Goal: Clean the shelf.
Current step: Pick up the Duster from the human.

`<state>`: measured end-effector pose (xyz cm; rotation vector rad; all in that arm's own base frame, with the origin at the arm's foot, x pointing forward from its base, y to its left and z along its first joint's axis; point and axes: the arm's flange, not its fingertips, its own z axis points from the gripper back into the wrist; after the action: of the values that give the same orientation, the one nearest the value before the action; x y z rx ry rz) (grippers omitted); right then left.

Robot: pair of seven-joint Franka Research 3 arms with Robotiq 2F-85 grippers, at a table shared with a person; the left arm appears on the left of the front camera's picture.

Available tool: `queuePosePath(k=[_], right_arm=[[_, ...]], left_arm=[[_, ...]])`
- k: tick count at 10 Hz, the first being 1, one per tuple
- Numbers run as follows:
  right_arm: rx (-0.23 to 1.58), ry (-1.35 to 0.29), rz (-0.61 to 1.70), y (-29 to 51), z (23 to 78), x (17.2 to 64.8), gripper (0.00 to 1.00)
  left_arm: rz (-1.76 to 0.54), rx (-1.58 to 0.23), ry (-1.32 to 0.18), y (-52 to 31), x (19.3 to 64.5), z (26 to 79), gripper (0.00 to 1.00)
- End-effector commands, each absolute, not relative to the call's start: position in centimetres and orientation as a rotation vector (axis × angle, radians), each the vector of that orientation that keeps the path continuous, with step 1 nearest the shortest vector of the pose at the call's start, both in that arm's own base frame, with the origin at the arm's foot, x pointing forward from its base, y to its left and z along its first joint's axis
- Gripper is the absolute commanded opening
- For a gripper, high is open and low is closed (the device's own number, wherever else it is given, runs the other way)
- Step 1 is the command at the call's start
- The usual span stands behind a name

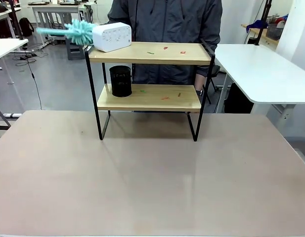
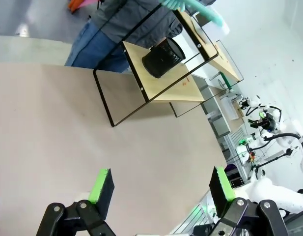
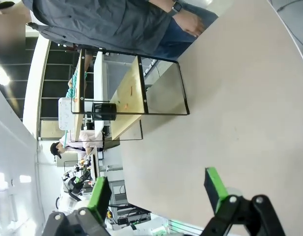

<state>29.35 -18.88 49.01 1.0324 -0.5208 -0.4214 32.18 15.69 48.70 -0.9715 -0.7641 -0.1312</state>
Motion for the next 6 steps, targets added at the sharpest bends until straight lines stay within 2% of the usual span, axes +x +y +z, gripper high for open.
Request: queuePosePath(k=[1, 3, 4, 6], right_arm=[[1.044, -0.546, -0.403, -18.9, 48.6, 29.6, 1.00], [1.044, -0.546, -0.403, -18.9, 48.6, 29.6, 1.00], [1.044, -0.546, -0.403, -18.9, 48.6, 29.6, 1.00], [1.044, -0.546, -0.403, -18.9, 48.6, 29.6, 1.00]], left_arm=[[-0.148, -0.979, -0.790, 15.7, 32.6, 48.4, 1.00], [-0.128, -0.970, -0.766, 15.8, 32.2, 48.5, 1.00], [-0.041, -1.015, -0.701, 15.5, 34.0, 49.5, 1.00], [0.061, -1.086, -0.536, 14.1, 40.6, 52.7, 1.00]])
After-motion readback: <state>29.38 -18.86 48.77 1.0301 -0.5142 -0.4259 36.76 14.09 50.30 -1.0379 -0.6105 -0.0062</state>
